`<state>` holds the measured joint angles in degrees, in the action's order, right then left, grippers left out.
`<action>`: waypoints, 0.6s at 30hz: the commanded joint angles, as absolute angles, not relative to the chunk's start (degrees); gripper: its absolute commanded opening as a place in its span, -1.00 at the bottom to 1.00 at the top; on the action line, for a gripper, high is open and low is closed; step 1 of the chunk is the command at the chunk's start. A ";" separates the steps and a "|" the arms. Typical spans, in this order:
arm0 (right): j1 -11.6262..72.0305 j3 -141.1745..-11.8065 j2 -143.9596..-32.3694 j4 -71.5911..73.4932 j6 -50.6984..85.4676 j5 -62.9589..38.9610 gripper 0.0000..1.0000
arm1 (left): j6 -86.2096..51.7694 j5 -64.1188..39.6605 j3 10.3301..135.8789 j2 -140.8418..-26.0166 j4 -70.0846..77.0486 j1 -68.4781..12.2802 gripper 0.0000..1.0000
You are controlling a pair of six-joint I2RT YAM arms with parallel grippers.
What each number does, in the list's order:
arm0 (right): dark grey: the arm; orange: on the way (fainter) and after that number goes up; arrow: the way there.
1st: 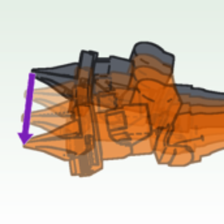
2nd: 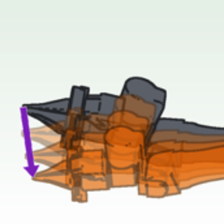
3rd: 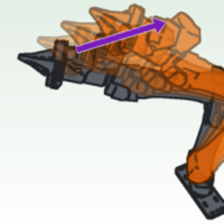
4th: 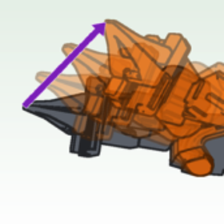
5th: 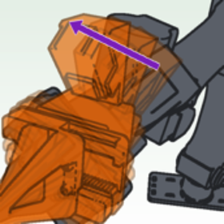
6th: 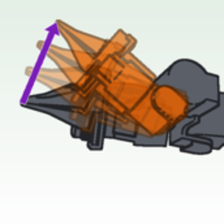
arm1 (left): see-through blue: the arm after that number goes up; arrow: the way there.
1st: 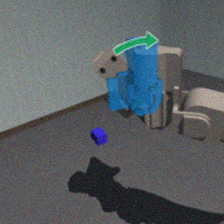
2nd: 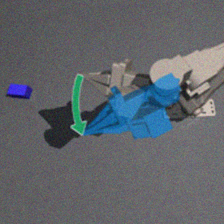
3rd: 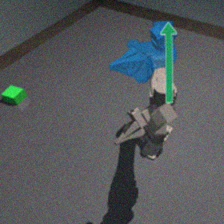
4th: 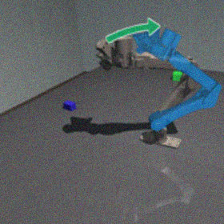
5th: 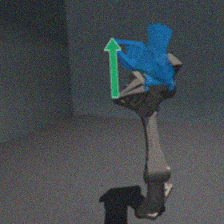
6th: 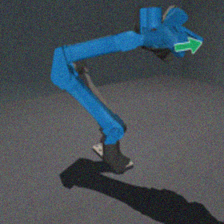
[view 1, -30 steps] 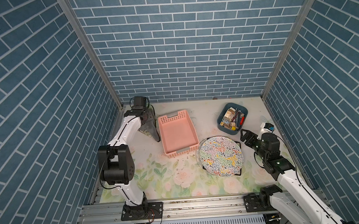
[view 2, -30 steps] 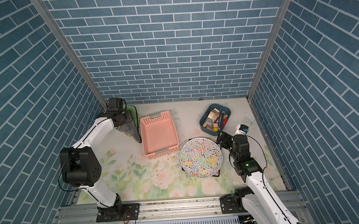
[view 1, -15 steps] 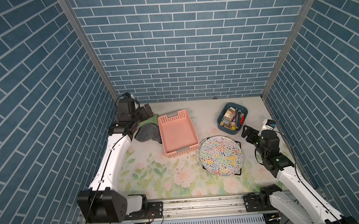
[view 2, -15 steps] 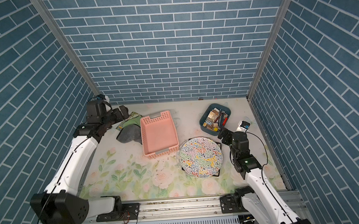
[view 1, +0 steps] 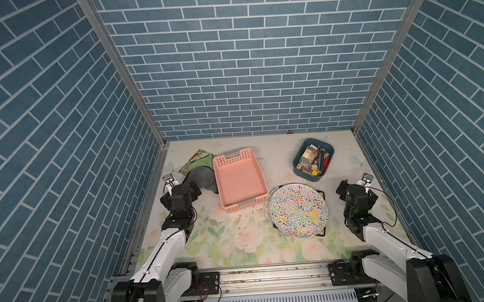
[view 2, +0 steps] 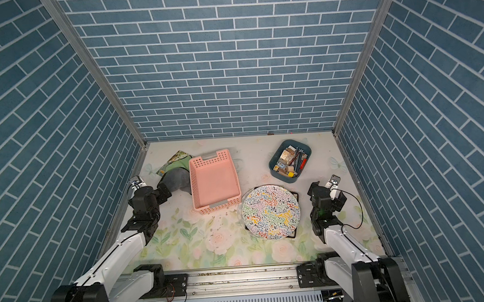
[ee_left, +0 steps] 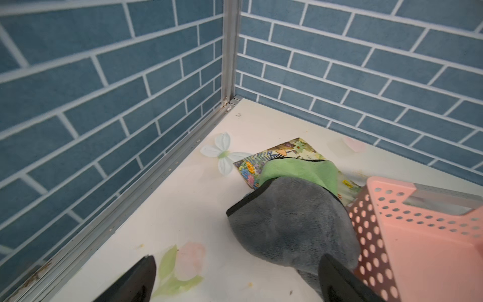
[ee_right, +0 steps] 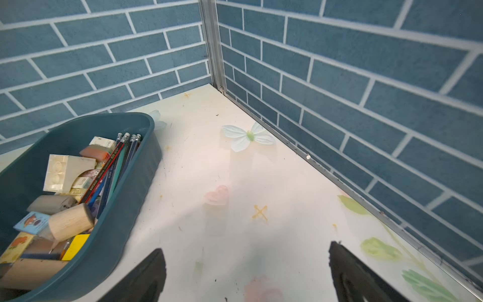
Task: Wipe the wet plate dry
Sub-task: Reset both arms
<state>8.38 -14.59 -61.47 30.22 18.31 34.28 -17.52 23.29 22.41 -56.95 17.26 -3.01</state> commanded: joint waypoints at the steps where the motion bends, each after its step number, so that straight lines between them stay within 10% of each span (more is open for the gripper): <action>1: 7.95 -14.68 -68.23 48.15 10.56 34.00 0.98 | -13.73 25.86 18.65 -55.24 29.50 -2.72 1.00; 18: 3.23 -10.85 -87.67 78.24 0.60 11.52 0.99 | -5.56 18.98 9.98 -58.99 43.61 -2.73 1.00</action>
<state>3.53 -11.16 -87.55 71.50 2.46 14.87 -7.92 21.54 10.83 -57.56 39.70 -2.98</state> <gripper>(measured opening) 0.995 0.998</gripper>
